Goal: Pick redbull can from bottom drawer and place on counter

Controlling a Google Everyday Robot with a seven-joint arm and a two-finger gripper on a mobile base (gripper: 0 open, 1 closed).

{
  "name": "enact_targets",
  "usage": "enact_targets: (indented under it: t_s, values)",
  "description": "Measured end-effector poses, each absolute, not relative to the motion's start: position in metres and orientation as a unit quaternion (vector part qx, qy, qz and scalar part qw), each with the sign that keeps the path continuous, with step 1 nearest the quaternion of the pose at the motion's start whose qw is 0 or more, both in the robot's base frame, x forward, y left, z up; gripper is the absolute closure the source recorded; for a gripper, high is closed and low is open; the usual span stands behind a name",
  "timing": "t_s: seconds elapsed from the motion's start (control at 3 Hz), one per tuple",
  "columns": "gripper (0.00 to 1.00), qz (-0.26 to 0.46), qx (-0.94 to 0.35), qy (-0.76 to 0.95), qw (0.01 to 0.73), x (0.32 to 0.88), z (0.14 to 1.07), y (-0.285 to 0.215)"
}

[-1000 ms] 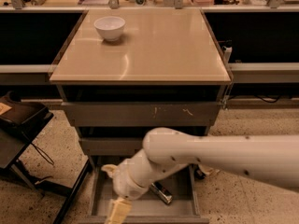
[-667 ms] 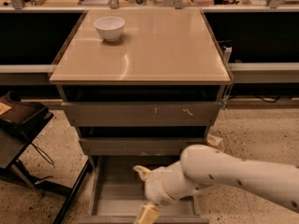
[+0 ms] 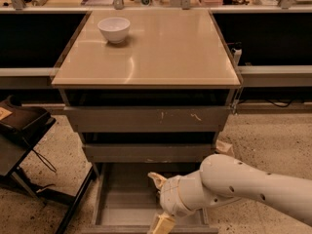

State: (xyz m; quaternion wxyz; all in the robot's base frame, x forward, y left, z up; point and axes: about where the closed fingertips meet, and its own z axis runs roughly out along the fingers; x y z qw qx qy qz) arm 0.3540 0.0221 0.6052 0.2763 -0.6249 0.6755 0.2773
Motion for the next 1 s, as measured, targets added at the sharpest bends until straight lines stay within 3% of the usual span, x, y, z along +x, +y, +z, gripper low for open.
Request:
enact_targets:
  t_s: [0.33,0.67,1.0]
  values:
    - [0.0,0.261,-0.604,0.702,0.273,0.373,0.606,-0.012]
    - [0.0,0.217,-0.551,0.752,0.29,0.418,0.61,-0.094]
    - [0.0,0.206,-0.541,0.761,0.295,0.427,0.612,-0.111]
